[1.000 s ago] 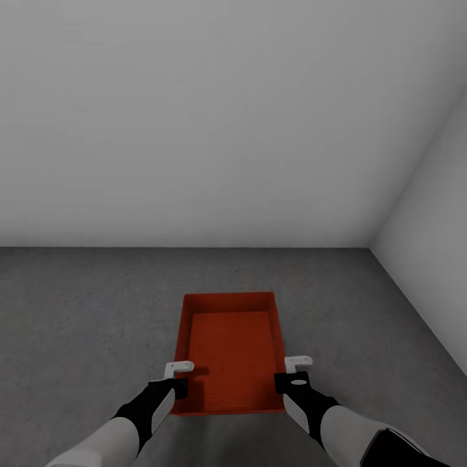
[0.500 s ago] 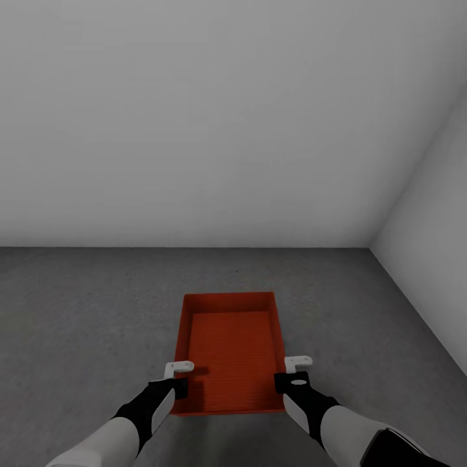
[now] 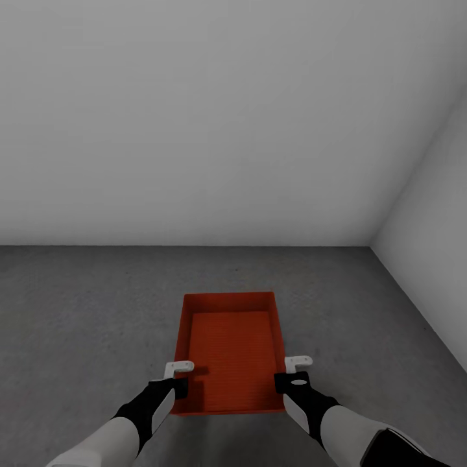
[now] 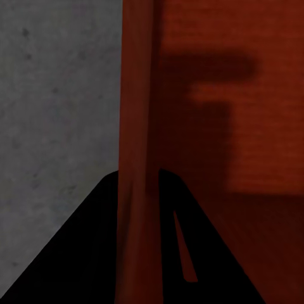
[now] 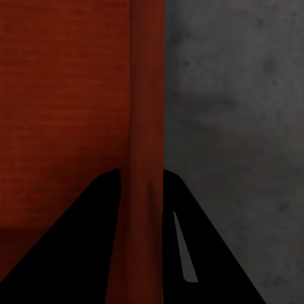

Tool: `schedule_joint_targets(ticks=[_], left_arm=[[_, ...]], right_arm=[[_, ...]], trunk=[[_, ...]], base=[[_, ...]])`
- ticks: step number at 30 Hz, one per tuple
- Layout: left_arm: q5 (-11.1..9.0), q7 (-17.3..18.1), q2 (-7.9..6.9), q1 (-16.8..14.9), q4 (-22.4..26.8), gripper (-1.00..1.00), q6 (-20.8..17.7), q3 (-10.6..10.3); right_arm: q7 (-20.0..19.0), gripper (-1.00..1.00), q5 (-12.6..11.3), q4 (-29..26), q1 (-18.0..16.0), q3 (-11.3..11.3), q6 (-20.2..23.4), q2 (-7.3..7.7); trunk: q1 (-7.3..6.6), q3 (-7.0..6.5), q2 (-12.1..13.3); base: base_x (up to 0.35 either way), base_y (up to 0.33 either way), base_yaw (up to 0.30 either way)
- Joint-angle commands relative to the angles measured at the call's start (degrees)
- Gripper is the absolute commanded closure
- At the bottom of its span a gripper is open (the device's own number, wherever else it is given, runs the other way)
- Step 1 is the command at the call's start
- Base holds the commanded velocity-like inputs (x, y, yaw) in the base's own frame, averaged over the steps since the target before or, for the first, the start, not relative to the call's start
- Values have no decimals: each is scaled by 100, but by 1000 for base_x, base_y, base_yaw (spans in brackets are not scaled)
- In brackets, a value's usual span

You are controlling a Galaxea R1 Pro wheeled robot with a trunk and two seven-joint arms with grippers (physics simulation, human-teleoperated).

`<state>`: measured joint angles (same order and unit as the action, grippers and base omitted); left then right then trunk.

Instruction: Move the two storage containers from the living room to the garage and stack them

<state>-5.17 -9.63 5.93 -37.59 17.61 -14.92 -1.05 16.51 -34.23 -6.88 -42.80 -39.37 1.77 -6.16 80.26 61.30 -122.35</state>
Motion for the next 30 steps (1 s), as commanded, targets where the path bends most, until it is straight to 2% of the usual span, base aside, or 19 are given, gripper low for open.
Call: schedule_joint_targets(ticks=[1, 20, 25, 30], left_arm=[[-80, -33, 5, -2, 41, 100, 139, -25], [-80, -39, 0, -2, 43, 100, 139, -18], [-80, -39, -2, -2, 43, 100, 139, -18], [-80, -39, -2, -2, 41, 100, 139, -18]], right_arm=[[11, 100, -154, 20, 0, -27, 7, 1], [11, 100, -154, 20, 0, -27, 7, 1], [11, 100, -154, 20, 0, -27, 7, -2], [11, 100, -154, 20, 0, -27, 7, -4]], trunk=[[21, 23, -43], [439, 364, -805], [439, 364, -805], [549, 454, -1006]], base=[[0, 0, 0], [0, 0, 0], [0, 0, 0], [0, 0, 0]])
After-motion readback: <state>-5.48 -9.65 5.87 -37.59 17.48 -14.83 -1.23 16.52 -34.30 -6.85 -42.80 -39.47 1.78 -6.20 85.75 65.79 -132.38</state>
